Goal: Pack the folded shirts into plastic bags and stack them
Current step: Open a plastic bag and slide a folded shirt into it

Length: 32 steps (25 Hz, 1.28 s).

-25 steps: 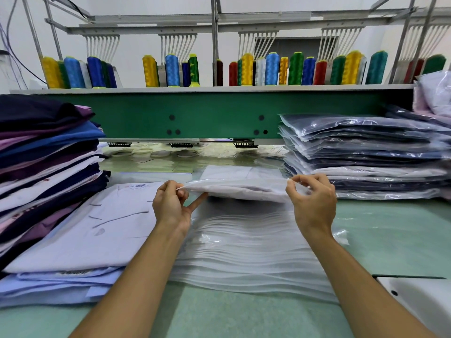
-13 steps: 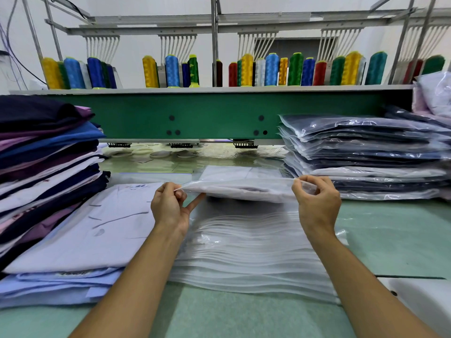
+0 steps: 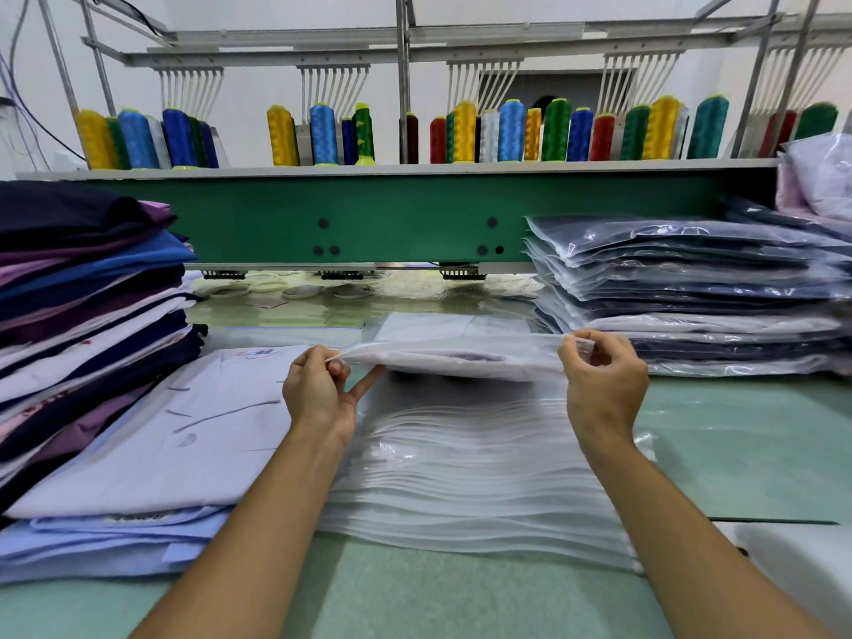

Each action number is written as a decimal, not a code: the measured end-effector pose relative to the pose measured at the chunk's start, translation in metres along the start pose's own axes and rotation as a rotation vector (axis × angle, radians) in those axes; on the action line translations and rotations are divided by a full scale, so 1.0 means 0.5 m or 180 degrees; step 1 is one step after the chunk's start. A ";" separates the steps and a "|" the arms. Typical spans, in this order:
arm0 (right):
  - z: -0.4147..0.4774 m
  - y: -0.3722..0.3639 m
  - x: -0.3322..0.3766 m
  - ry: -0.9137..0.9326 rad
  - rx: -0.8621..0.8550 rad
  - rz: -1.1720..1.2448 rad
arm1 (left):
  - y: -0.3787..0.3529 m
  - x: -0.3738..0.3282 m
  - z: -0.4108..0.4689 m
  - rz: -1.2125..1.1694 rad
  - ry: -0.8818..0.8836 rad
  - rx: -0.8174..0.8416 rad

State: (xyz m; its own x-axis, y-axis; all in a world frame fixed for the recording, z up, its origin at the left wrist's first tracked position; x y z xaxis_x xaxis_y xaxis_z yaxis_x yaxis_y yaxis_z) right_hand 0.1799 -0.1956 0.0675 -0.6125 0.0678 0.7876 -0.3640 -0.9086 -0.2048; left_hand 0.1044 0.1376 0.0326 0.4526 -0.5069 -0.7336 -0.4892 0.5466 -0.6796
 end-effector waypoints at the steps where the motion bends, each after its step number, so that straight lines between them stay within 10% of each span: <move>1: 0.000 0.000 -0.001 -0.0017 -0.0017 0.0006 | 0.000 0.000 -0.002 -0.0008 0.0027 -0.0026; 15: -0.023 -0.017 0.027 0.0073 0.0114 0.0524 | -0.027 0.029 -0.026 -0.0701 0.0713 0.0071; 22: -0.127 -0.120 0.092 0.0241 0.1681 0.0661 | -0.108 0.070 -0.084 0.0602 0.0847 0.0635; 32: -0.208 -0.163 0.100 0.0204 0.2748 0.0470 | -0.082 0.048 -0.055 0.2285 0.0012 -0.0441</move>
State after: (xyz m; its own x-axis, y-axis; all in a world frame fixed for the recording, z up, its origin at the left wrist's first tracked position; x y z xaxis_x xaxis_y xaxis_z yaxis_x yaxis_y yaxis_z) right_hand 0.1059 -0.0756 0.0632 -0.6591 -0.0755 0.7482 0.3641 -0.9026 0.2296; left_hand 0.1151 0.0847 0.0428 -0.0176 -0.0579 -0.9982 -0.7544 0.6559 -0.0247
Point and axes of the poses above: each hand's wrist, its own z-axis towards the middle knuckle, its own y-axis out of the back of the hand, x = y × z, the point moved 6 cm from there along z, towards the middle knuckle, and after that the axes turned 7 degrees about z, right-handed, at the moved point
